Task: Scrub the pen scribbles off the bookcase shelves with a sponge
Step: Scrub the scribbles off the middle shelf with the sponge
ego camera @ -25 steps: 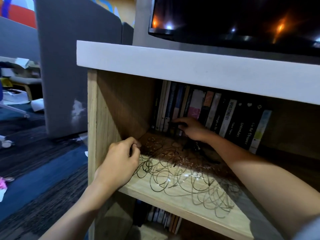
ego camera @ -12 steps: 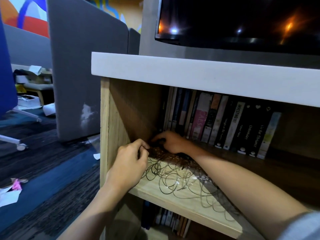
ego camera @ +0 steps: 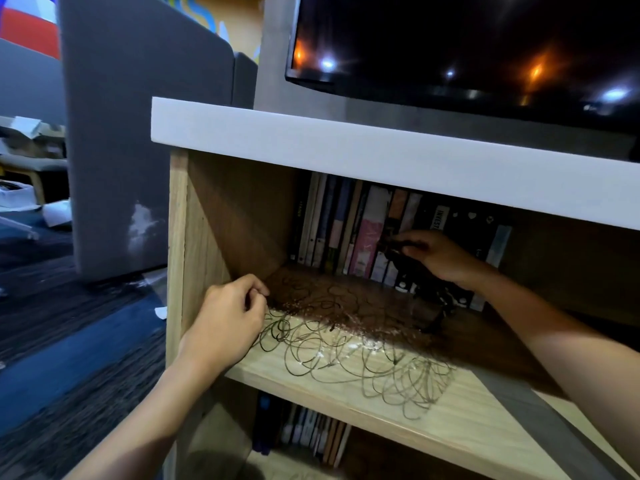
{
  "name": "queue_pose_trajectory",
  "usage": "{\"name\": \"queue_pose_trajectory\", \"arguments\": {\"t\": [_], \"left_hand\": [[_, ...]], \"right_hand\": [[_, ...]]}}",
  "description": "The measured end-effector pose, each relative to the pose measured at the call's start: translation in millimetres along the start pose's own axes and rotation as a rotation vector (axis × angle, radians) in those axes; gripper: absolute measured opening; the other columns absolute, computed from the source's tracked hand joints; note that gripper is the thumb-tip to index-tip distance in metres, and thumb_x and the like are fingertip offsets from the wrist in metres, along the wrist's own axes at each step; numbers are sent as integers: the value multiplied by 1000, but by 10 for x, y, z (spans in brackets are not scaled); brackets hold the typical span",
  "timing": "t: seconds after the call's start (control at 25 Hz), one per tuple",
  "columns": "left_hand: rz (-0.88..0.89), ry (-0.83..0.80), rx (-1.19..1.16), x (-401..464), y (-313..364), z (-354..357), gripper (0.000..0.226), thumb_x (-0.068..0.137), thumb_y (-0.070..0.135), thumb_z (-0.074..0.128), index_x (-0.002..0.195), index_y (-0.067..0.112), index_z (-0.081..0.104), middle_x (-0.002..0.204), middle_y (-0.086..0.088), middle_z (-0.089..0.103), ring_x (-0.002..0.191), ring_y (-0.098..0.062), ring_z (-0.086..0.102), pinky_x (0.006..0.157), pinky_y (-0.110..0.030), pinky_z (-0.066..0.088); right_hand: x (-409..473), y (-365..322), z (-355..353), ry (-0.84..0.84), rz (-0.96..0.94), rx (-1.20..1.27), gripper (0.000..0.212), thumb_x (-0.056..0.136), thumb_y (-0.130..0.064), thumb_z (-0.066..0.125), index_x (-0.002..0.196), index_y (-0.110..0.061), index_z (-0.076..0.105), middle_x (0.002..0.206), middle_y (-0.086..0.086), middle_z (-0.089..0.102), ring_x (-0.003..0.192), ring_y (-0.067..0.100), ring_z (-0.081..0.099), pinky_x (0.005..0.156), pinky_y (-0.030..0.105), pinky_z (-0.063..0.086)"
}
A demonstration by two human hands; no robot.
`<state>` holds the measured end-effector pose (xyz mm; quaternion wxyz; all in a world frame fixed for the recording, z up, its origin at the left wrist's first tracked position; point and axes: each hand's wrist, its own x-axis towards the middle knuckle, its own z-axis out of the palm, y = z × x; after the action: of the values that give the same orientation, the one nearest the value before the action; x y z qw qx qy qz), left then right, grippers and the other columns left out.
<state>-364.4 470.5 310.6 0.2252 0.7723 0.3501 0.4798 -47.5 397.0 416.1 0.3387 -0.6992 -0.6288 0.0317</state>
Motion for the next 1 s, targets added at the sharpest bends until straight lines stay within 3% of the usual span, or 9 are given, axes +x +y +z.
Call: {"name": "queue_pose_trajectory", "arguments": {"t": [0.12,0.28,0.4,0.56,0.68,0.76,0.88,1.0], "left_hand": [[-7,-5,12,5,-16,4,19,93,13,51,89,23,66,75,3,69,66,-14,65,67,-42,55],[4,3,25,-1,-6,5,19,92,13,51,86,23,65,73,3,69,64,-14,64,64,-41,55],[0,1,27,1,3,3,19,93,13,51,87,23,65,73,4,68,63,-14,64,64,-41,55],[11,-16,38,-21,19,-12,18,94,13,50,91,21,66,74,2,68,66,-15,65,66,-42,56],[7,-46,54,-11,26,-23,19,95,14,49,90,22,65,72,2,68,66,-17,66,66,-41,56],[7,-52,77,-2,25,-26,20,94,15,48,87,25,65,71,2,69,64,-18,66,63,-40,56],[-3,-48,92,14,13,-20,21,94,16,47,85,26,64,70,3,69,62,-16,65,62,-38,55],[-20,-62,102,17,-10,-11,21,94,16,47,86,24,65,72,1,69,65,-17,66,65,-36,55]], "right_hand": [[-216,463,124,-60,134,-83,31,97,-8,52,127,-15,57,125,2,58,120,14,51,95,20,34],[-474,570,492,-112,244,-188,33,98,-23,52,131,-21,54,123,3,59,115,17,54,85,20,36],[-624,201,620,-151,123,-142,31,98,-17,50,128,-26,55,122,-5,59,115,13,54,86,19,37],[-920,-255,647,-325,-5,-30,32,101,-19,45,132,-26,51,121,-18,54,109,-3,51,89,4,35],[-938,-217,414,-66,97,87,31,101,-17,45,130,-25,52,122,-8,56,114,9,52,88,13,40],[-889,12,202,78,212,-20,33,101,-14,44,131,-24,51,127,0,56,119,18,51,89,21,40],[-916,331,131,9,387,-248,41,98,-6,41,134,-23,49,136,6,53,119,23,52,89,24,42],[-936,204,415,-91,332,-304,38,99,-11,37,129,-25,54,126,1,58,106,22,59,88,31,50]]}}
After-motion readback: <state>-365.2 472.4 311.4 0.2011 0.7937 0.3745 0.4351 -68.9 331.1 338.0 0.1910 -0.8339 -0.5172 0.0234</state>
